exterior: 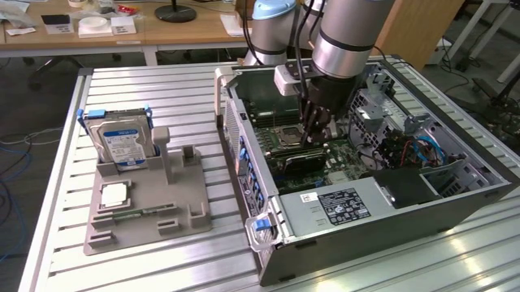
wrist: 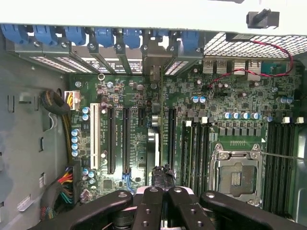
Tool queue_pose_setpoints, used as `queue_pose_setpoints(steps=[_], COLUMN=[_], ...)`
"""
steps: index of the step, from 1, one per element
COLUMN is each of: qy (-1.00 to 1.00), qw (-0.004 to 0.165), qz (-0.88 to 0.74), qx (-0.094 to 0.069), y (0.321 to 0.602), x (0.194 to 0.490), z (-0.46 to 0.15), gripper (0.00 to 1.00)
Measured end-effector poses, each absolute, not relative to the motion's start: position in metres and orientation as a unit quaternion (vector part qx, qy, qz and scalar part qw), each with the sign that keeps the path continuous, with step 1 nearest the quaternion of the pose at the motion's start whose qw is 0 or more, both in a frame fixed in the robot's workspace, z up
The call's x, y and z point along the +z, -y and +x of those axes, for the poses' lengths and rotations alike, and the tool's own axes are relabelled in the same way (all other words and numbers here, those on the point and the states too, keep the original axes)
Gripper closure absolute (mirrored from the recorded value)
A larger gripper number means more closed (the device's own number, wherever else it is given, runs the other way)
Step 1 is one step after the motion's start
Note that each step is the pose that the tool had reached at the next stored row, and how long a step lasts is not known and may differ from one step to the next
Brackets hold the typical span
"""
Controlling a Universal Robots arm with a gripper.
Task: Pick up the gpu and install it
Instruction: 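Press down on the gpu until it lock into place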
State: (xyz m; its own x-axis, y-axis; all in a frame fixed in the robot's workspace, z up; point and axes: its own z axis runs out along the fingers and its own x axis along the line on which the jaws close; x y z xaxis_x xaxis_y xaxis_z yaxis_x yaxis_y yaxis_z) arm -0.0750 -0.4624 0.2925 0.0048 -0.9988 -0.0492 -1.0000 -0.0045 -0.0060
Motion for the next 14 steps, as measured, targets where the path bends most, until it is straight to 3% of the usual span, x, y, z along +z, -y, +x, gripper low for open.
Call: queue_pose_setpoints(steps=[14], qy=[-0.705], qw=[0.019], qz=[-0.709], qx=[0.015], y=[0.4623], x=[0.2853], z=[-0.0750], gripper=[0.89])
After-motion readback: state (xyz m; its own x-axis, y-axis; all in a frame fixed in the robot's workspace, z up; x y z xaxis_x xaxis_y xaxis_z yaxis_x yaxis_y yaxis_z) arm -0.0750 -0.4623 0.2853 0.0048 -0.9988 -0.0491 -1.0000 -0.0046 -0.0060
